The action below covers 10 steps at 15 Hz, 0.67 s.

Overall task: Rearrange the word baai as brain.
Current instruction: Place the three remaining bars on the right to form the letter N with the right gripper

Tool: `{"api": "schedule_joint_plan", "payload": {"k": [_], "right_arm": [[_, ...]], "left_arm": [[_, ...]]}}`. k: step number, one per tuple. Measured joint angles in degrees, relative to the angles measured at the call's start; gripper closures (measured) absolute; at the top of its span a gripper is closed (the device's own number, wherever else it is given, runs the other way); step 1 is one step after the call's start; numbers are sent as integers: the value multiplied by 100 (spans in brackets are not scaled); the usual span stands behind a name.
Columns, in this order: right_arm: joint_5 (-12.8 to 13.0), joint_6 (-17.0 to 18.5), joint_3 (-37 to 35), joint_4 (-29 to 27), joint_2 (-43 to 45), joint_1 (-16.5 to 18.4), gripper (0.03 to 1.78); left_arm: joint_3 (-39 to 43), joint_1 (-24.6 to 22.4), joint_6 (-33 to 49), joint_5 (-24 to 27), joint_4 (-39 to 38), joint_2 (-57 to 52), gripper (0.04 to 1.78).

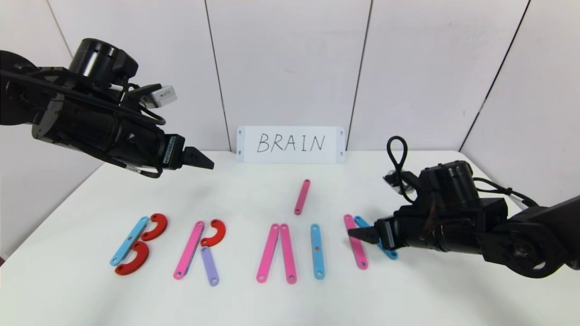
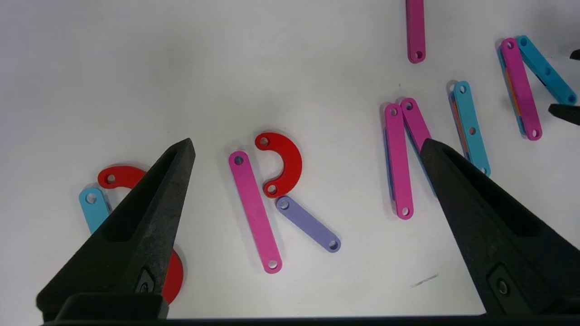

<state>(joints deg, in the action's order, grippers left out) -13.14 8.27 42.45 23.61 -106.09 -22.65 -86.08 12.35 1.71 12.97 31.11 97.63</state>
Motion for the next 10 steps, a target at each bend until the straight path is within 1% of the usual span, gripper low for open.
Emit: {"api": "schedule_joint_plan", "payload": {"k": [2, 4, 7, 8, 10], "right_arm": [[488, 9, 361, -30, -33, -190, 7], [942, 61, 859, -74, -176, -468, 7], [1649, 121, 1690, -88, -691, -797, 7], [1840, 127, 1950, -90, -895, -863, 7], [2097, 132, 2433, -96, -1297, -957, 7]], "left_arm": [[2, 10, 2, -10, 0, 0, 8], [2, 13, 2, -11, 0, 0, 8], [5, 13, 2, -13, 0, -1, 8], [5, 11, 2, -11, 0, -1, 8], [0, 11, 2, -13, 0, -1, 8]]}}
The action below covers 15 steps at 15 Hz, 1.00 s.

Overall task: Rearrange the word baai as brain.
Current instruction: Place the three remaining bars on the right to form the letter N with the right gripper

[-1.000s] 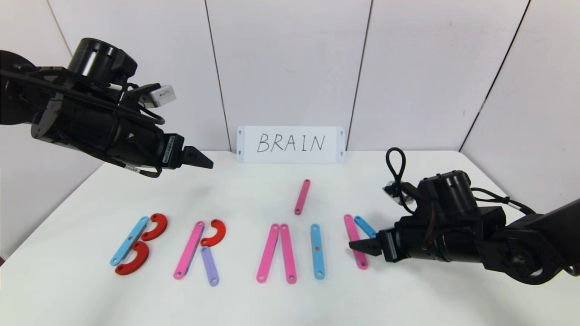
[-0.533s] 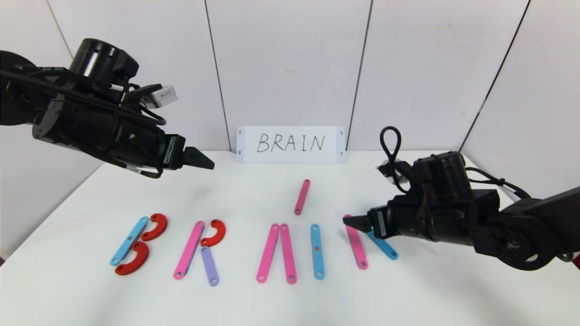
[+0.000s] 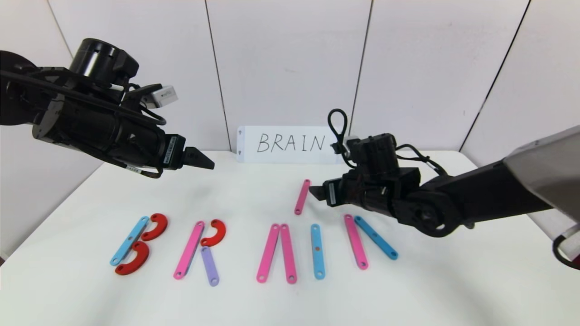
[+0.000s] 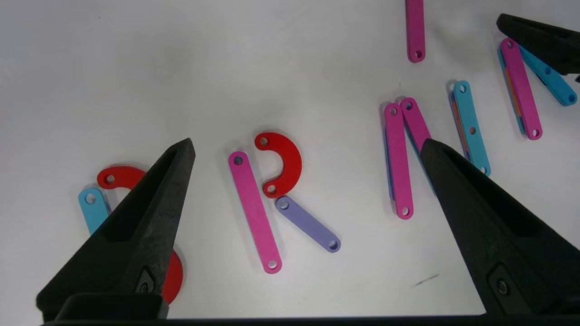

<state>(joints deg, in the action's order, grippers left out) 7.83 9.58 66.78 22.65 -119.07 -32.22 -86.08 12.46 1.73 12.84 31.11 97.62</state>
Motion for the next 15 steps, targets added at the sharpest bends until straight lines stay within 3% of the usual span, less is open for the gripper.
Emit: {"api": "schedule_joint_plan", "payload": {"k": [3, 15], "right_arm": [[162, -9, 601, -55, -491, -52, 7], [165, -13, 2345, -948, -1792, -105, 7]], "left_arm": [[-5, 0, 0, 0, 0, 1, 8], [-5, 2, 0, 9, -2, 4, 8]]}}
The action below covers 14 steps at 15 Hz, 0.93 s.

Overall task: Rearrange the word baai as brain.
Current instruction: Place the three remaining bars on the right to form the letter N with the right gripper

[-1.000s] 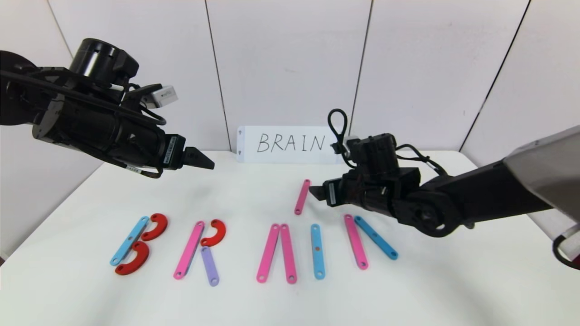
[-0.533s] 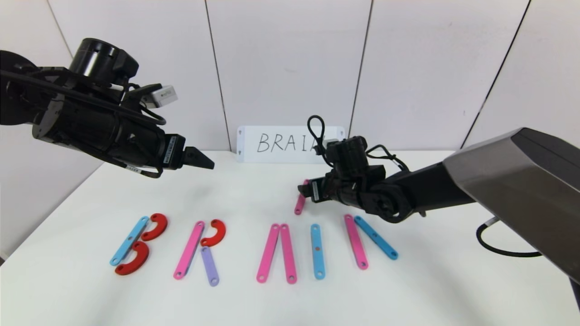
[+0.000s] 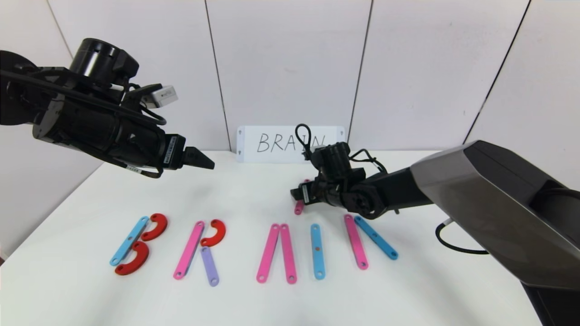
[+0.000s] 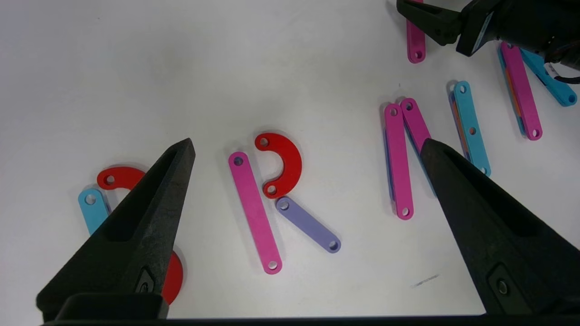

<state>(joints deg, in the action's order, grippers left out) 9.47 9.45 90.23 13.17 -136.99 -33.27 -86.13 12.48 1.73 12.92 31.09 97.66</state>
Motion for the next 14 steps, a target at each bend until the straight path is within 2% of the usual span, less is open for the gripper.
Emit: {"api": "schedule_joint_plan", "payload": {"k": [14], "right_arm": [[0, 107, 61, 9, -161, -101, 8]], "left_arm": [[44, 88, -2, -6, 2, -9, 8]]}}
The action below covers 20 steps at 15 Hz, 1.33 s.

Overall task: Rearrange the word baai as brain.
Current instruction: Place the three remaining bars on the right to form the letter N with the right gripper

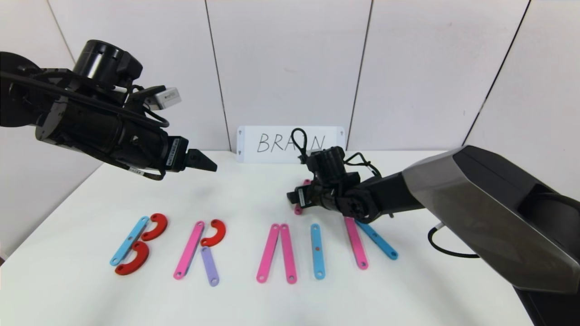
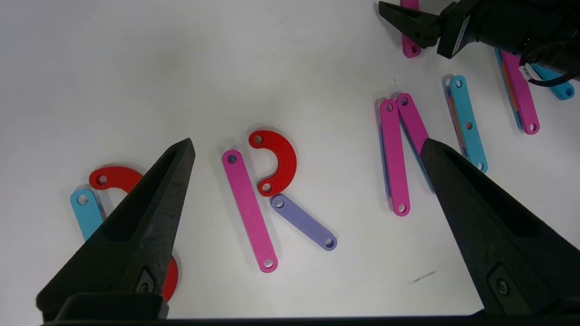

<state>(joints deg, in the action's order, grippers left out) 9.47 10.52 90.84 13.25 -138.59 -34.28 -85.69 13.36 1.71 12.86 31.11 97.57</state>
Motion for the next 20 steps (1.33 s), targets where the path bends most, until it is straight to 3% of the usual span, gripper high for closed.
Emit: {"api": "schedule_joint_plan", "payload": {"k": [4, 6, 9, 12, 20], "right_arm": [[-30, 50, -13, 0, 1, -6, 32], [-52, 61, -18, -9, 4, -6, 59], [-77, 138, -22, -13, 4, -6, 114], [-79, 141, -22, -11, 1, -9, 150], [-79, 161, -33, -49, 63, -6, 153]], "left_arm": [[0, 0, 2, 0, 0, 0, 8], [2, 0, 2, -2, 0, 0, 8], [9, 6, 2, -2, 0, 0, 8], [18, 11, 2, -2, 0, 0, 8], [27, 35, 2, -11, 0, 0, 8]]}}
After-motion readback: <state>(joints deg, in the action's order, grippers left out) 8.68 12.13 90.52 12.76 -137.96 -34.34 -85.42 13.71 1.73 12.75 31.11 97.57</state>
